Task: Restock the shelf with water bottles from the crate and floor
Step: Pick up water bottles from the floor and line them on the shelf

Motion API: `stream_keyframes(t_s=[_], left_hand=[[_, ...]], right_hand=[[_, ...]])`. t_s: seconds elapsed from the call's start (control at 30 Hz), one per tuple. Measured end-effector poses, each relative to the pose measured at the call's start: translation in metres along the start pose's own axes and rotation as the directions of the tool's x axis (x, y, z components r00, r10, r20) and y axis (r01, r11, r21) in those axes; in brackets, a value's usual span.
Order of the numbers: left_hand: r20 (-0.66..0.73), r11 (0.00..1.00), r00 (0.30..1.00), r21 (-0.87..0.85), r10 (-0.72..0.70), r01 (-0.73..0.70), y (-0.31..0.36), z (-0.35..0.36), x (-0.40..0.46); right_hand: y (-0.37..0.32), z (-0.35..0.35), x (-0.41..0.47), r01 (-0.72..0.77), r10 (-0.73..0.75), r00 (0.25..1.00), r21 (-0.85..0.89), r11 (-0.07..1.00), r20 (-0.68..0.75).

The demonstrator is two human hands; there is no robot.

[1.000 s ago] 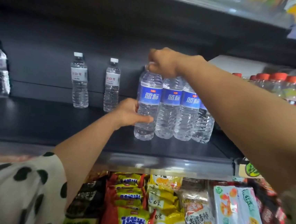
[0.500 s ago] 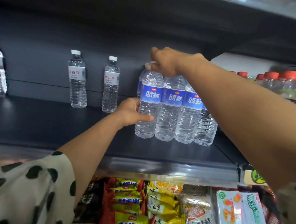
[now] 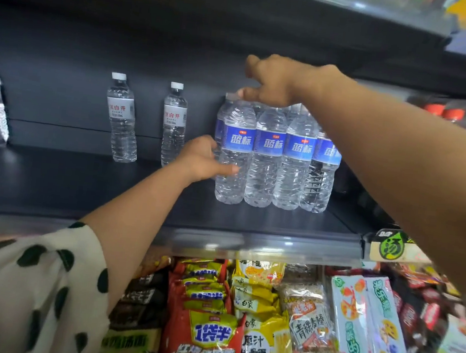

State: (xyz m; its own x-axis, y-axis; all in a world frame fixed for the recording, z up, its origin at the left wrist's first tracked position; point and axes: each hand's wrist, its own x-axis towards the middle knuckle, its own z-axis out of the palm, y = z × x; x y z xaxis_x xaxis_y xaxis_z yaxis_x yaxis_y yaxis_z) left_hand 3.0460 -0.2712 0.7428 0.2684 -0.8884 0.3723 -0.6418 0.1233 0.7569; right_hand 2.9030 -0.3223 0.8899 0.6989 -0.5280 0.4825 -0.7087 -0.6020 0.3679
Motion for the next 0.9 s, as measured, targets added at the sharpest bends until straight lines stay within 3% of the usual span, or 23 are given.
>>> stream_keyframes(t_s=[0.23, 0.4, 0.57, 0.73, 0.9], left_hand=[[-0.005, 0.941, 0.992, 0.317, 0.128, -0.120, 0.023, -0.021, -0.073], [0.236, 0.842, 0.953, 0.462, 0.188, -0.280, 0.018, 0.001, -0.146], [0.466, 0.714, 0.873, 0.561, 0.145, -0.418, -0.018, 0.053, -0.216], [0.611, 0.618, 0.791, 0.618, 0.010, -0.486, -0.063, 0.117, -0.268], [0.706, 0.617, 0.703, 0.593, -0.090, -0.517, -0.119, 0.178, -0.298]], right_hand=[[-0.037, -0.015, -0.094, -0.060, 0.060, 0.998, -0.008, 0.998, 0.028], [-0.085, 0.009, -0.194, -0.180, 0.152, 0.961, 0.106, 0.978, 0.231], [-0.144, 0.069, -0.299, -0.304, 0.228, 0.870, 0.112, 0.946, 0.437], [-0.186, 0.147, -0.382, -0.386, 0.287, 0.789, 0.075, 0.919, 0.543], [-0.210, 0.220, -0.454, -0.446, 0.299, 0.715, 0.083, 0.891, 0.632]])
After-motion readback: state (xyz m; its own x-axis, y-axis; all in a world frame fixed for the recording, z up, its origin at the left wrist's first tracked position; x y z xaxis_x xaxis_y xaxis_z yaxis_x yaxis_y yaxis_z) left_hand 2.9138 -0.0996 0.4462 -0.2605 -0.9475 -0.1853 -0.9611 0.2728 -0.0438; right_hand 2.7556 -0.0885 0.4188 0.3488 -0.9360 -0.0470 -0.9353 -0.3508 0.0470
